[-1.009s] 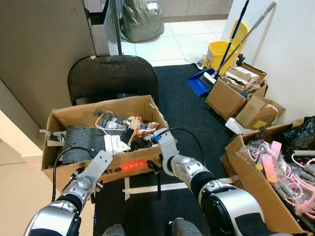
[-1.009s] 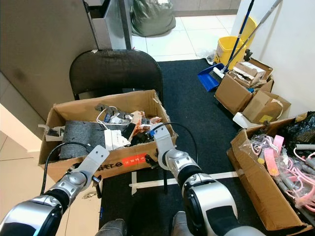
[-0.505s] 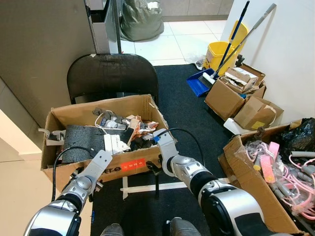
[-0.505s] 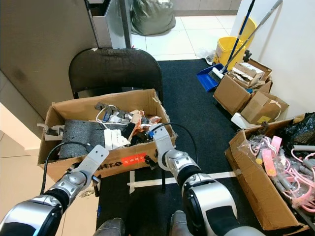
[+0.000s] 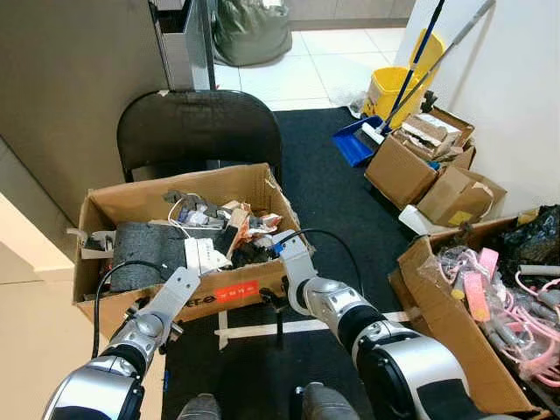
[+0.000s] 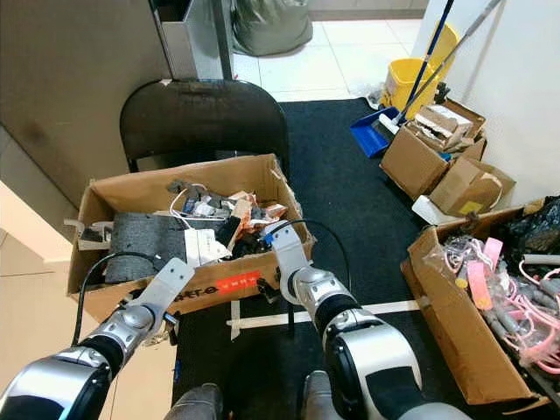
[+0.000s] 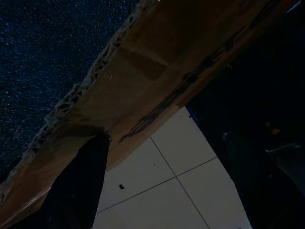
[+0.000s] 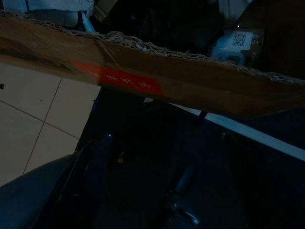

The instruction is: Picking trash to rubbish bin

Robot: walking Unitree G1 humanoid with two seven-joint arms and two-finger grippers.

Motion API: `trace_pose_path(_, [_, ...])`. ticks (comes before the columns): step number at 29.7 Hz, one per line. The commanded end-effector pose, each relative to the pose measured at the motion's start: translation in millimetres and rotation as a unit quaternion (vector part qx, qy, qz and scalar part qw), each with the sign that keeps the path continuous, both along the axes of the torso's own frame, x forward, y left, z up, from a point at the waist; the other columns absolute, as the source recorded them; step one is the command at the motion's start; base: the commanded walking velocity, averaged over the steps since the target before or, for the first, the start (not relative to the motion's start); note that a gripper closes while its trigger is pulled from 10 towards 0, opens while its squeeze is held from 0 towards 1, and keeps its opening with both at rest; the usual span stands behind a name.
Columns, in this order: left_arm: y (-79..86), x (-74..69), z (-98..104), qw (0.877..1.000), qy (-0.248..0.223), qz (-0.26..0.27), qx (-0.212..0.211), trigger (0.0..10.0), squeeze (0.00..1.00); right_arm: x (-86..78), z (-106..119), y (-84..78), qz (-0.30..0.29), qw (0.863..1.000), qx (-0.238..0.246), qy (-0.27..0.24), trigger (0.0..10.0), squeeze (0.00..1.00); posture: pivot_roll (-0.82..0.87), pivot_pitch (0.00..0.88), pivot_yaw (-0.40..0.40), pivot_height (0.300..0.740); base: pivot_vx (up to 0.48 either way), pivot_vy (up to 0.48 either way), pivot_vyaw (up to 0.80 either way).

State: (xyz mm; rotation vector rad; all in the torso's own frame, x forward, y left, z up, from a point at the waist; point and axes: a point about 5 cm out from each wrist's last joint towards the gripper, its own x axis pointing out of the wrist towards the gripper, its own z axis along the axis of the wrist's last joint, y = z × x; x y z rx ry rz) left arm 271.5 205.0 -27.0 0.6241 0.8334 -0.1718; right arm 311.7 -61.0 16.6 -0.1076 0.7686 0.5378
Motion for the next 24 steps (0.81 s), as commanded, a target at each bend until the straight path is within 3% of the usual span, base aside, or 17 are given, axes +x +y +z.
trace_pose_path(1, [-0.4,14.6,13.4,0.999,-0.044,-0.015,0.002,10.0,0.00,-6.2,-6.3,1.0,0.001,1.000,0.000,0.017,10.0,0.00,0.06,0.120,-0.024,0.740,0.000,0.000,0.00])
trace_pose_path(24, [0.6,12.3,11.5,0.999,-0.040,-0.014,0.002,10.0,0.00,-8.2,-7.8,2.3,0.002,1.000,0.004,0.023,10.0,0.00,0.06,0.134,-0.020,0.740,0.000,0.000,0.00])
